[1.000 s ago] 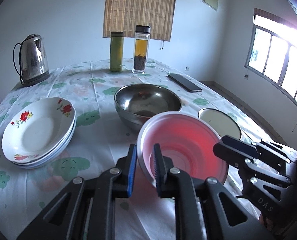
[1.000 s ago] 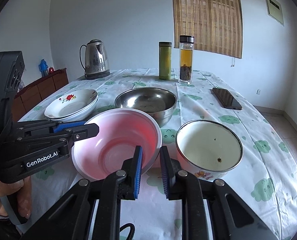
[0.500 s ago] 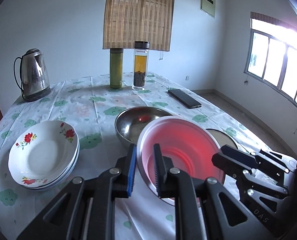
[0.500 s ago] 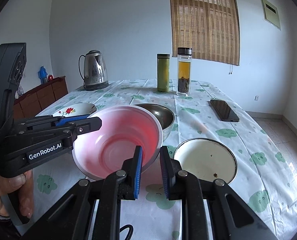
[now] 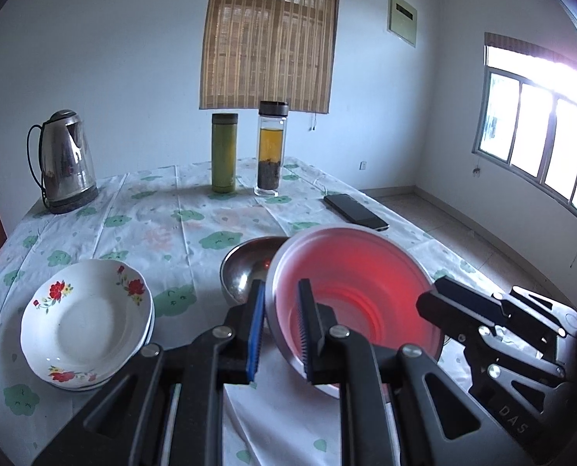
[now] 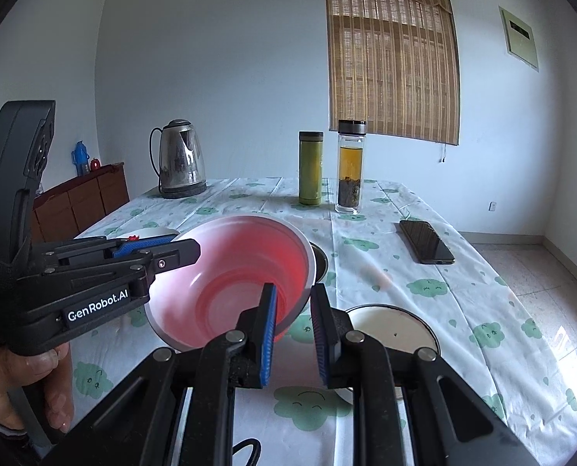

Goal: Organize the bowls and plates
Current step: 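Lift the pink plastic bowl with the left gripper over the steel bowl, then lower the pink plastic bowl with the left gripper into the steel bowl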

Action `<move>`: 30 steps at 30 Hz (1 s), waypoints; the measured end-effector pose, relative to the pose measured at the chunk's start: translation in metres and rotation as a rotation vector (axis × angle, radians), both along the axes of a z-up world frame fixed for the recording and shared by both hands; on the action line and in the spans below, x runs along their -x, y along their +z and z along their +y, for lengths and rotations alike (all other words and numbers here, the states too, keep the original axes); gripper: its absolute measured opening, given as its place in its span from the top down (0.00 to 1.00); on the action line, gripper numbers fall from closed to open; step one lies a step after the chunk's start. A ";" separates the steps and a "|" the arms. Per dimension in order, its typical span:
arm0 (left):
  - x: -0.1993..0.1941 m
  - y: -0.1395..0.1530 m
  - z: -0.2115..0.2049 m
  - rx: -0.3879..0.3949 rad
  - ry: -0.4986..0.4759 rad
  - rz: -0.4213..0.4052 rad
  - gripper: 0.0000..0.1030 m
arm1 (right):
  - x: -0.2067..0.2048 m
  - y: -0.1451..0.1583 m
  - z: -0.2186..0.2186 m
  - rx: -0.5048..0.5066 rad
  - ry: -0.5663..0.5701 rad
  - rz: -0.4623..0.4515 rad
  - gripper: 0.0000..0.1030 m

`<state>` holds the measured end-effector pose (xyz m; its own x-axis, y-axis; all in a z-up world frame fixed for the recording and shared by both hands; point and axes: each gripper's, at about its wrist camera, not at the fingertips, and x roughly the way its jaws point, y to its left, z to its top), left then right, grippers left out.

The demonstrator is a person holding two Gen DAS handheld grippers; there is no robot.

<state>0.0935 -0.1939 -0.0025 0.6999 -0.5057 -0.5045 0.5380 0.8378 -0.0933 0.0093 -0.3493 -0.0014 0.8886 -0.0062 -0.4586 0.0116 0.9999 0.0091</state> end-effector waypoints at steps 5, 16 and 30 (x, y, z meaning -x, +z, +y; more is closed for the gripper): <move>-0.008 0.014 -0.004 0.009 0.000 -0.028 0.87 | -0.008 0.003 -0.003 0.003 -0.003 -0.003 0.81; -0.035 0.018 -0.015 0.023 0.016 -0.025 0.87 | -0.032 0.010 -0.016 -0.016 -0.012 -0.013 0.81; -0.070 0.005 -0.023 0.013 0.055 0.017 0.87 | -0.071 0.003 -0.022 -0.010 -0.001 0.024 0.81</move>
<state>0.1634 -0.2171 0.0028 0.7183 -0.4729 -0.5102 0.4893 0.8648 -0.1128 0.0807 -0.3714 0.0021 0.8772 -0.0029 -0.4802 0.0134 0.9997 0.0185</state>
